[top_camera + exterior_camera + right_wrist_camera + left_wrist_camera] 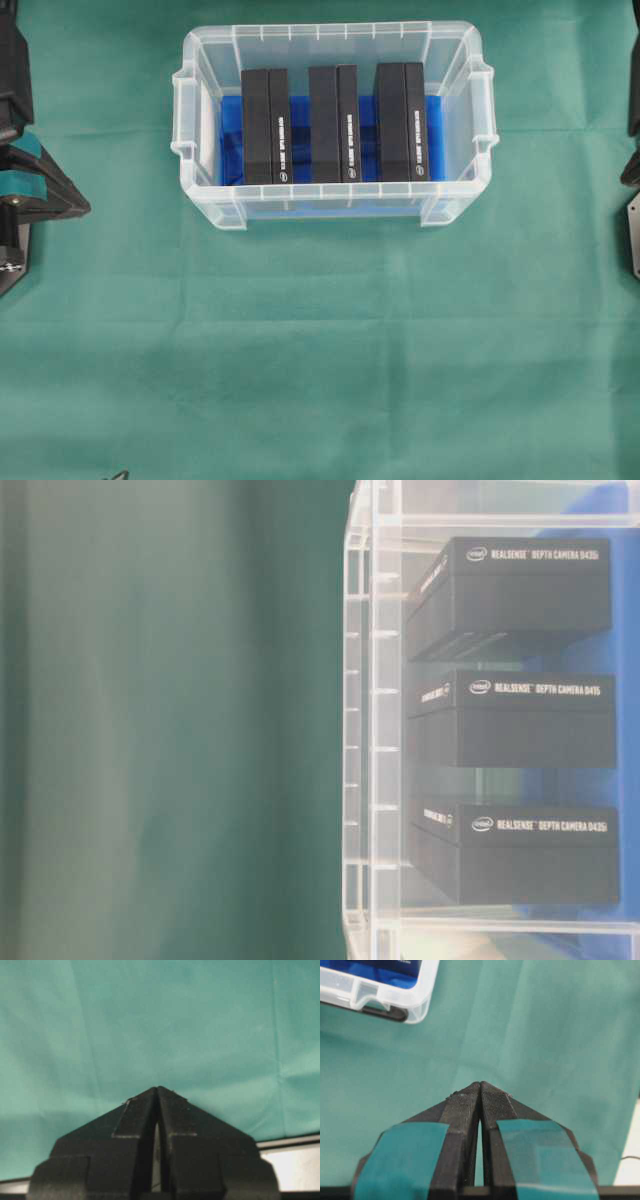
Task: Take out the box from the case.
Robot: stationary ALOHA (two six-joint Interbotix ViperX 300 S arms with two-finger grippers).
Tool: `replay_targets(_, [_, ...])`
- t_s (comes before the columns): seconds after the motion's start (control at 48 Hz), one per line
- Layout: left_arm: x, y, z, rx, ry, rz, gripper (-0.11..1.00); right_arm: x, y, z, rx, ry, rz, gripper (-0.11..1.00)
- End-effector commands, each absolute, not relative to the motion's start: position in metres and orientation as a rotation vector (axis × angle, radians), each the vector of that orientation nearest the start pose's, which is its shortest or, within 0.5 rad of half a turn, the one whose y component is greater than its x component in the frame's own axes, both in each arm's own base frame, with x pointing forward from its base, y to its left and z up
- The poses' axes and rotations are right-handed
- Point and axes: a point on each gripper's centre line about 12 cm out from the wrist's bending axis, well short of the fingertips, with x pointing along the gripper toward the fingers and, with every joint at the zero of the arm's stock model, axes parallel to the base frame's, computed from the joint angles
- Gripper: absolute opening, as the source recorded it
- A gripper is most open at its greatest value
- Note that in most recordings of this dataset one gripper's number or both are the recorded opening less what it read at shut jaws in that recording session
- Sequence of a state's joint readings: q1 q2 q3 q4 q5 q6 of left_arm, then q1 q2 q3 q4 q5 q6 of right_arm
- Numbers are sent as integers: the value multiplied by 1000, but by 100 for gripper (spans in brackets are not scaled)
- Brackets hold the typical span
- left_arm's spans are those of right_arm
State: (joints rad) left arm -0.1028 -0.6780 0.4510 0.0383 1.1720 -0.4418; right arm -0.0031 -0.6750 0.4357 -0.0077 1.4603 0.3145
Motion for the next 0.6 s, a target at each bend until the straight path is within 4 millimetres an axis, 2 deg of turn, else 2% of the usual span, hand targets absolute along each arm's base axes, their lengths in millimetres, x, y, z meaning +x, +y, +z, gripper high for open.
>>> replay_targets(0.0, [219, -20, 383, -368, 905, 139, 0, 190, -2, 368, 280, 1193, -204, 2])
replay_targets(0.146, [220, -21, 388, -502, 893, 200, 0, 186, -2, 372, 398, 1209, -297, 2])
replay_targets(0.375, [220, -21, 380, -759, 957, 382, 0, 183, -4, 373, 697, 1162, -531, 2])
replay_targets(0.583, [219, -21, 373, -958, 1023, 593, 0, 183, -7, 373, 894, 1095, -707, 2])
